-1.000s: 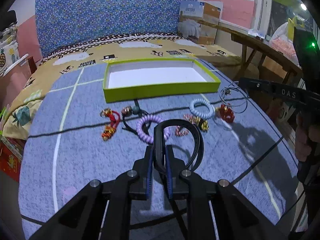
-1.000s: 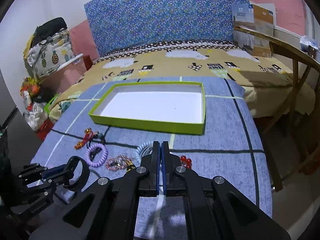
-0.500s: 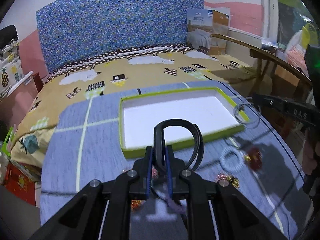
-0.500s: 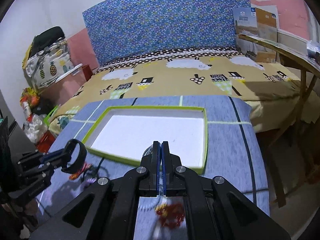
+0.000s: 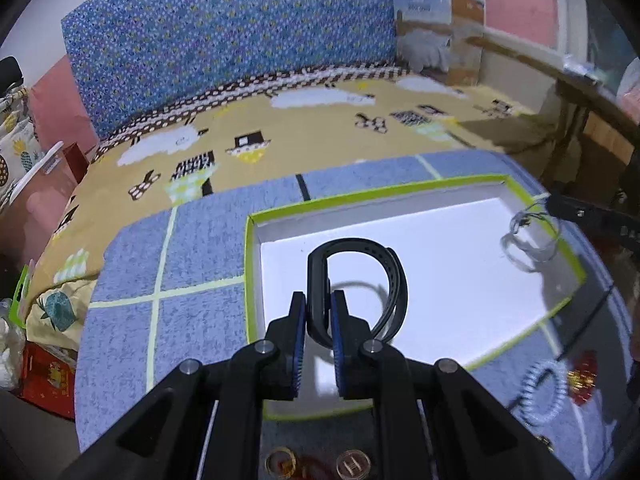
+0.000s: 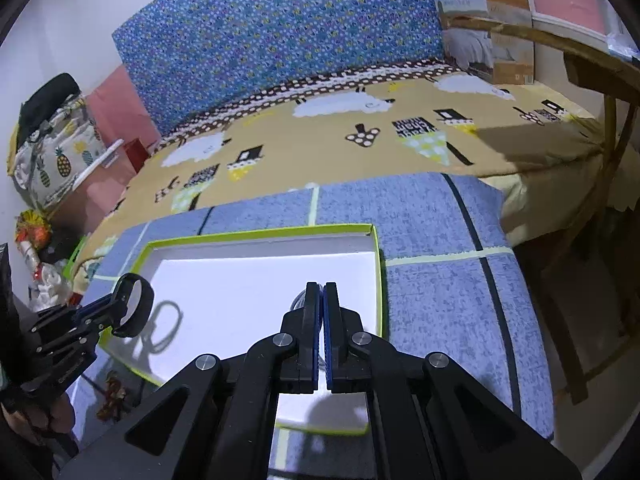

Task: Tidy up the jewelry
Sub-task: 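Carry the black band into the green box while the right tool drops the silver bracelet, then withdraw both open tools from the green box back to the jewelry, then grasp the lavender coil hair tie with the left tool while the right grasps red beads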

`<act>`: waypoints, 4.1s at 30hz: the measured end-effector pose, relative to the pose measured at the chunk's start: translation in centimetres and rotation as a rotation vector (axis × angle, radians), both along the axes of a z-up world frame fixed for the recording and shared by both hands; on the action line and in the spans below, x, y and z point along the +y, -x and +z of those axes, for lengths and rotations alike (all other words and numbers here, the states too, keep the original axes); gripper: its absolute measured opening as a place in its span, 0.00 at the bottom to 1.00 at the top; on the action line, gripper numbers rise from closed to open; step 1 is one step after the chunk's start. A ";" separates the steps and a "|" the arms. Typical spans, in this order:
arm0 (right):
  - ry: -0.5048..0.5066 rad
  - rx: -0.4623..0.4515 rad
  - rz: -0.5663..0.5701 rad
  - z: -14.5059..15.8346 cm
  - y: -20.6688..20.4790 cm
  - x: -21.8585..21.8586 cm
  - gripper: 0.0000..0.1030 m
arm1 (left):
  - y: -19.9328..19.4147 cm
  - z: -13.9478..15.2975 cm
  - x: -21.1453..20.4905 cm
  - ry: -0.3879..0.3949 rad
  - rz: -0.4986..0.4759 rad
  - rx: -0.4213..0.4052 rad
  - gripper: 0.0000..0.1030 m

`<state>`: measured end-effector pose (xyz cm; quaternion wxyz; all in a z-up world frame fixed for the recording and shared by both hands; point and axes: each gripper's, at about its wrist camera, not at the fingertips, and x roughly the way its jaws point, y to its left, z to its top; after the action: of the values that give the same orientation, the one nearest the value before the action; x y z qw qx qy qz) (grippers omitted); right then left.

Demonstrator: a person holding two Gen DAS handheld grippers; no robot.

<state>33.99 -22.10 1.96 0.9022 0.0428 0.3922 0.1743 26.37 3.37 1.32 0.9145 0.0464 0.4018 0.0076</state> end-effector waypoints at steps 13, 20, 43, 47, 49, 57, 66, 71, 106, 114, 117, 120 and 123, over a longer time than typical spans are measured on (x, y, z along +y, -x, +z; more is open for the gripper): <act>0.032 0.056 -0.027 -2.3 -1.4 0.2 0.02 | -1.1 -1.7 0.3 0.029 0.024 0.034 0.13; 0.025 0.027 -0.030 -1.4 0.0 -0.3 0.29 | 0.0 -0.9 1.0 0.072 0.016 0.008 0.21; 0.045 -0.179 0.021 2.3 18.0 -1.7 0.29 | 17.1 2.9 1.5 0.166 -0.022 -0.189 0.40; 0.076 -0.185 0.033 1.7 20.2 -1.5 0.29 | 19.0 2.3 1.2 0.150 -0.020 -0.191 0.40; 0.079 -0.190 0.037 1.6 21.2 -1.5 0.29 | 19.7 2.2 1.0 0.141 -0.019 -0.197 0.41; 0.050 -0.180 0.063 0.9 22.9 -1.4 0.29 | 21.3 1.9 0.8 0.161 -0.025 -0.206 0.42; 0.049 -0.145 0.041 0.1 22.1 -1.8 0.29 | 20.8 1.5 0.2 0.146 -0.034 -0.201 0.42; 0.068 -0.137 0.041 -0.4 21.3 -1.9 0.29 | 19.8 1.1 -0.1 0.138 -0.049 -0.188 0.42; 0.188 0.051 0.083 -5.1 13.4 -0.2 0.49 | 11.8 -3.1 -1.9 0.093 -0.114 0.028 0.11; 0.177 0.041 0.055 -4.8 13.7 -1.0 0.25 | 12.5 -2.3 -1.1 0.126 -0.101 -0.011 0.10; 0.165 0.028 0.051 -4.5 14.0 -1.2 0.22 | 13.0 -2.0 -0.8 0.139 -0.096 -0.024 0.10; 0.160 0.020 0.050 -4.3 14.3 -1.3 0.20 | 13.5 -1.6 -0.5 0.152 -0.092 -0.039 0.10; 0.148 0.015 0.046 -4.0 14.6 -1.5 0.19 | 14.1 -1.2 -0.2 0.163 -0.089 -0.051 0.10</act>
<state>19.38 -23.64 -2.04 0.8956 -0.0318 0.4117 0.1654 12.23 3.14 0.14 0.9246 -0.0105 0.3753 -0.0649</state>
